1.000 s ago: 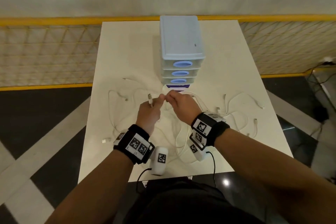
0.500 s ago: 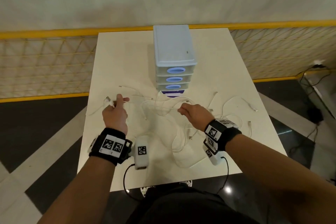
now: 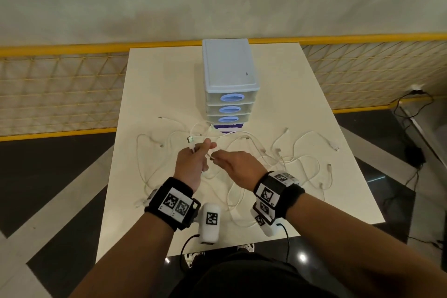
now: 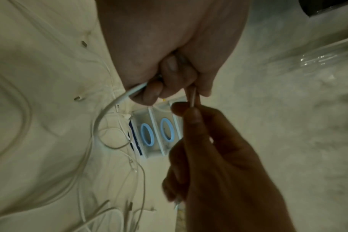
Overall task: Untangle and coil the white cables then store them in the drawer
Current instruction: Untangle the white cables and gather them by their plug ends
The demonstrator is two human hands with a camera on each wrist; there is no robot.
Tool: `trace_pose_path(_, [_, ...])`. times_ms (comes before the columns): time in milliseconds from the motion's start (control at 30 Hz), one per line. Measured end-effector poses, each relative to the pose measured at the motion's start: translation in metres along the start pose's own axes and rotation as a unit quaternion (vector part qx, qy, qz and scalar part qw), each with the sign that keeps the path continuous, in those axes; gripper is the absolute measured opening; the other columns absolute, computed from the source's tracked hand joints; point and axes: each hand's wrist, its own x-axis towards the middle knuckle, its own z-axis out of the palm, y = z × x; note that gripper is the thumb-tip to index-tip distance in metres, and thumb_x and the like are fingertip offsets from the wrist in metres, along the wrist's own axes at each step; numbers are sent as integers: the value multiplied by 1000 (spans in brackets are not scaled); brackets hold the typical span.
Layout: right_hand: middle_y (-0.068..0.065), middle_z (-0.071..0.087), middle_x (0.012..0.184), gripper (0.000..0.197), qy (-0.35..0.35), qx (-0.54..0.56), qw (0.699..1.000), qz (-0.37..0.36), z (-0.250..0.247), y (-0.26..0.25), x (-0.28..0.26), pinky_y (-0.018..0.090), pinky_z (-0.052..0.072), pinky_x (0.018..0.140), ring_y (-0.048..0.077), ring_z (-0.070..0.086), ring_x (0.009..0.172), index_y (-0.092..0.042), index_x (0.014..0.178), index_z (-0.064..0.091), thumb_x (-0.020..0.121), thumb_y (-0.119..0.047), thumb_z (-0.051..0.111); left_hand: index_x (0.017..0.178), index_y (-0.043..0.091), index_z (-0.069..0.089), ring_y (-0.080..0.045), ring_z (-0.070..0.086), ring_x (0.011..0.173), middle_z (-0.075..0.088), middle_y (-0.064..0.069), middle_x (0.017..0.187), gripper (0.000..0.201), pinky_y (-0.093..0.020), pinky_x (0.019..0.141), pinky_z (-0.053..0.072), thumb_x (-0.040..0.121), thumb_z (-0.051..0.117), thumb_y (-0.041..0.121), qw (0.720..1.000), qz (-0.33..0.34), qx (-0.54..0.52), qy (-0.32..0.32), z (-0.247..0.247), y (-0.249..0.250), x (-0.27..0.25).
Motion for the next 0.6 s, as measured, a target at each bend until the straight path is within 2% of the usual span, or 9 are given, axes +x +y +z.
trace_pose_path(133, [9,69,101,27,18,35,999,29,-12,12,-5,42,49,82,30,62,92,-18,108,58,98,-35,40,74,17,72,-14,30,47,35,8,39,26,-25,51,29,91,60,32,998,32,44,43,-3,2,0])
trace_pose_path(233, [10,69,95,27,31,23,997,66,-24,31,-8,36,46,77,28,61,88,-13,100,63,96,-33,45,78,17,74,-13,28,47,32,6,42,23,-25,50,28,90,61,31,997,27,75,11,-4,-2,-2])
trace_pose_path(333, [11,69,94,27,49,33,993,103,-26,53,-10,36,44,76,27,59,83,-10,98,63,96,-30,45,85,13,74,-9,28,42,30,11,40,19,-25,48,28,90,61,27,997,-4,77,-32,-9,-8,-3])
trace_pose_path(433, [14,66,98,25,69,48,983,165,-22,80,-17,34,42,82,28,59,91,-7,98,63,96,-26,47,92,10,69,-8,21,42,23,12,43,21,-21,43,24,93,56,26,999,-37,4,-23,-25,-14,1])
trace_pose_path(533, [12,62,107,25,94,76,970,210,-11,100,-27,24,36,83,23,58,98,-11,111,62,94,-26,51,93,12,61,-7,20,39,22,12,43,21,-20,40,21,95,50,30,994,-51,-88,26,-40,-12,4])
trace_pose_path(600, [9,63,113,29,93,113,960,239,-3,107,-32,21,35,84,23,57,103,-13,118,59,94,-28,51,89,16,57,-8,20,39,22,10,46,23,-21,40,20,96,47,35,988,-55,-128,61,-47,-10,5])
